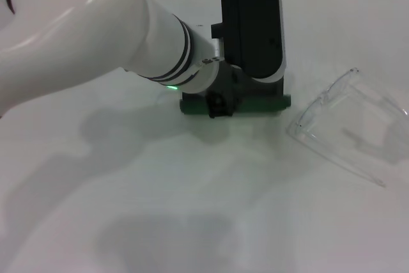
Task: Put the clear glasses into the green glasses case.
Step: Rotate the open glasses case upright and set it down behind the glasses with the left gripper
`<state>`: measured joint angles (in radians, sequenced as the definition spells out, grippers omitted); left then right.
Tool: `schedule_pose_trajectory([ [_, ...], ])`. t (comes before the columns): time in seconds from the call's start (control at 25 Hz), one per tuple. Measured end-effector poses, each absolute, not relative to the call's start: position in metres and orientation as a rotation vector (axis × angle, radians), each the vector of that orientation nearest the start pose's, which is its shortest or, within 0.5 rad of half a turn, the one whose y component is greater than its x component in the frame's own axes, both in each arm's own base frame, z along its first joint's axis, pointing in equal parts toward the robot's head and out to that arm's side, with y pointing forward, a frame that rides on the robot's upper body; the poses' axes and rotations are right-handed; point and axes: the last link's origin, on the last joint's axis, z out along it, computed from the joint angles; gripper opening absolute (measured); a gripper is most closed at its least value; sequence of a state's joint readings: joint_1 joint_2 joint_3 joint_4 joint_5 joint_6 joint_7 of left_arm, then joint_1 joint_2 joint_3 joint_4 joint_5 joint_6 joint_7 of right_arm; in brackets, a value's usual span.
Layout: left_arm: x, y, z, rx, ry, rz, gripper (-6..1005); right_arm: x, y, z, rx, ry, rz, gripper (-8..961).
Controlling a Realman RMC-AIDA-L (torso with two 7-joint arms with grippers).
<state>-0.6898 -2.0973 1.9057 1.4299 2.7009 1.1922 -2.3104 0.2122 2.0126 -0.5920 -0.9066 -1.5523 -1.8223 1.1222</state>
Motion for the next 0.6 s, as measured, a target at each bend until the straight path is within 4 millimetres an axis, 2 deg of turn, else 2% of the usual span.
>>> schedule_pose_trajectory([
  [0.6,-0.0898,0.3534,-0.0793,-2.621,0.307,0.539,308,0.2945,0.2596,0.1196,-2.320,0.124,0.923,860],
])
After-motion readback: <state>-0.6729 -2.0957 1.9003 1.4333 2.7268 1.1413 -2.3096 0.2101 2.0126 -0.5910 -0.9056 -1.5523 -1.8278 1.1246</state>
